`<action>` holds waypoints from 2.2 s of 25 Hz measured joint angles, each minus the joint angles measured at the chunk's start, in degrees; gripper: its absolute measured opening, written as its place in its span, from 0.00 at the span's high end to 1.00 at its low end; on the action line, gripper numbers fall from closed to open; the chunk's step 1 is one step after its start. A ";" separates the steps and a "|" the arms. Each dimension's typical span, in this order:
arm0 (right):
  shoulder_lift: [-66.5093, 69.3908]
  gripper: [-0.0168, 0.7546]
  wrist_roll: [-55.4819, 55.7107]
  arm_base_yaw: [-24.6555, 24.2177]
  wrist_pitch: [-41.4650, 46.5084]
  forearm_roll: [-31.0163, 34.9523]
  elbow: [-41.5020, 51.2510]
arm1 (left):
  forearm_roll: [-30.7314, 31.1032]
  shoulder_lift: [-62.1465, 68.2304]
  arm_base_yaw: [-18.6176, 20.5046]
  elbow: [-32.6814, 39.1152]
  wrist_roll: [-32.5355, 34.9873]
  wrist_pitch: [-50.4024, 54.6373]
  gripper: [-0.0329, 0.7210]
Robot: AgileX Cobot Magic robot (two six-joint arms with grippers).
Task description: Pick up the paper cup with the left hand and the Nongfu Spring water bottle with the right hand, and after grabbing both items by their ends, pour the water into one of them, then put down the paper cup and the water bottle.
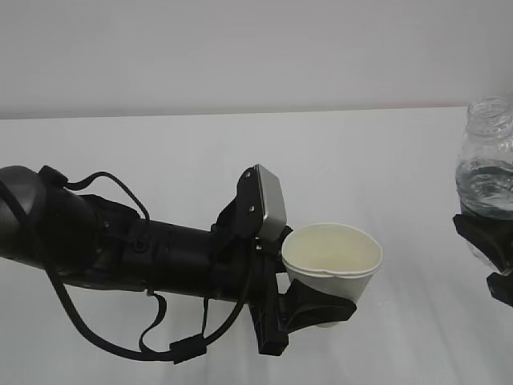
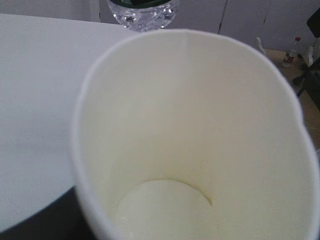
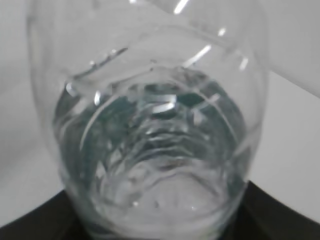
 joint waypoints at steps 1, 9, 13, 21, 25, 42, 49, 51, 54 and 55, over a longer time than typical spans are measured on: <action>0.00 0.41 0.00 0.00 0.00 -0.10 0.00 | 0.00 0.00 0.00 -0.08 0.00 0.00 0.40; 0.00 0.41 -0.84 0.00 -2.34 -0.77 0.00 | 0.00 0.00 0.00 -1.33 0.00 0.00 0.40; 0.00 0.41 -5.54 0.00 -4.27 -2.29 0.00 | 0.24 0.00 -0.12 -1.62 0.00 0.00 0.40; 0.00 0.41 -12.41 0.00 -3.73 -2.63 0.00 | 1.71 0.00 -0.20 -1.67 0.00 0.00 0.40; 0.00 0.41 -14.81 0.00 -3.46 -2.63 0.00 | 1.85 0.00 -0.20 -1.75 0.00 0.00 0.40; 0.00 0.41 -24.22 0.00 0.14 -2.63 -0.08 | 1.88 0.00 -3.26 -1.75 0.00 0.00 0.40; 0.00 0.41 -28.43 0.00 0.53 -2.63 -0.08 | 1.88 0.00 -3.77 -1.75 0.00 0.00 0.40; 0.00 0.41 -29.01 0.00 0.61 -2.63 -0.08 | 1.88 0.00 -4.27 -1.75 0.00 0.00 0.40; 0.00 0.41 -30.69 0.00 0.61 -2.63 -0.08 | 1.88 0.00 -4.47 -1.75 0.00 0.00 0.40; 0.00 0.41 -31.63 0.00 0.61 -2.63 -0.08 | 1.88 0.00 -4.47 -1.75 0.00 0.00 0.40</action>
